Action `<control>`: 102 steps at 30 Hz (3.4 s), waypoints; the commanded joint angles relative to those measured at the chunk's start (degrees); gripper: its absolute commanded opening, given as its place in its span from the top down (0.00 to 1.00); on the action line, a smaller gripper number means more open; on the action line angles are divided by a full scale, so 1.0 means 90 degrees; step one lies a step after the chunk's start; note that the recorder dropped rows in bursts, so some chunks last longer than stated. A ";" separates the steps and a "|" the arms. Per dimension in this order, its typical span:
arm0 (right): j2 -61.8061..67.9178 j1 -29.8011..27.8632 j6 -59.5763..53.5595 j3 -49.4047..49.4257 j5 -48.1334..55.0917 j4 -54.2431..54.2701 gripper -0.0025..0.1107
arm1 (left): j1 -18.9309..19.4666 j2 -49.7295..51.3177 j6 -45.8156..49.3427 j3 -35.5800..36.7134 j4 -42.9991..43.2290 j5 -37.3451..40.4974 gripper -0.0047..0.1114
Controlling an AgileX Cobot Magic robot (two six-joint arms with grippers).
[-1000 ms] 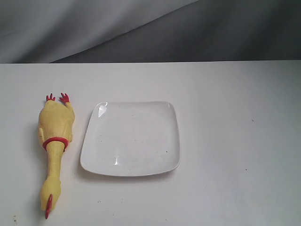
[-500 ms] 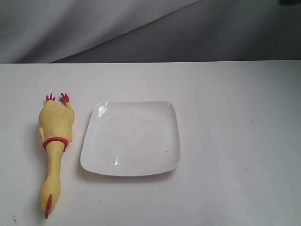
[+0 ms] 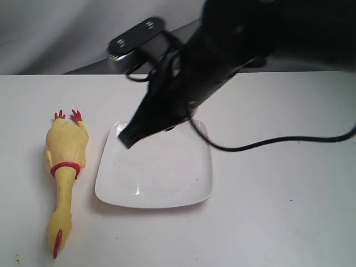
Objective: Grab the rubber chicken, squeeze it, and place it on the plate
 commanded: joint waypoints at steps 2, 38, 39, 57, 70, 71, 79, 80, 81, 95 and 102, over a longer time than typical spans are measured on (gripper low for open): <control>0.1143 0.0678 0.0538 -0.1307 0.0093 -0.0322 0.86 | 0.0007 -0.0026 -0.0001 0.0033 0.0026 0.0022 0.91; 0.4839 0.1498 0.1698 -0.4604 0.0911 0.0014 0.71 | 0.0007 -0.0026 -0.0001 0.0033 0.0026 0.0022 0.91; 0.4840 0.1498 0.1698 -0.4604 0.0897 -0.0018 0.75 | 0.0007 -0.0026 -0.0001 0.0033 0.0026 0.0022 0.91; 0.1767 0.1486 0.0373 -0.4604 0.2859 -0.1826 0.98 | 0.0007 -0.0026 -0.0001 0.0033 0.0026 0.0022 0.91; -0.2462 0.0552 0.0191 0.0447 0.1371 -0.1244 0.98 | 0.0007 -0.0026 0.0076 0.0033 0.0808 -0.1113 0.91; -0.2740 0.0479 0.0191 0.0853 0.1038 -0.1155 0.98 | 0.0007 -0.0026 0.0076 0.0033 0.0808 -0.1309 0.91; -0.3514 0.0282 -0.0218 0.2809 -0.0398 -0.0628 0.98 | 0.0007 -0.0026 -0.1498 0.0033 0.0342 -0.3103 0.91; -0.3514 0.0282 -0.0218 0.2830 -0.0518 -0.0628 0.98 | 0.0007 -0.0026 -0.2172 0.0033 0.0308 -0.3470 0.91; -0.3514 0.0282 -0.0218 0.2830 -0.0618 -0.0628 0.98 | 0.0007 -0.0026 -0.2848 0.0033 0.0308 -0.3694 0.91; -0.2522 0.0282 -0.0078 0.2830 -0.1728 -0.0482 0.98 | 0.0007 0.4531 -1.2747 -0.0502 0.7179 -0.6350 0.15; -0.2510 0.0294 -0.0091 0.2830 -0.1858 -0.0482 0.98 | 0.0007 0.8477 -1.2218 -0.1963 0.7991 -0.9167 0.14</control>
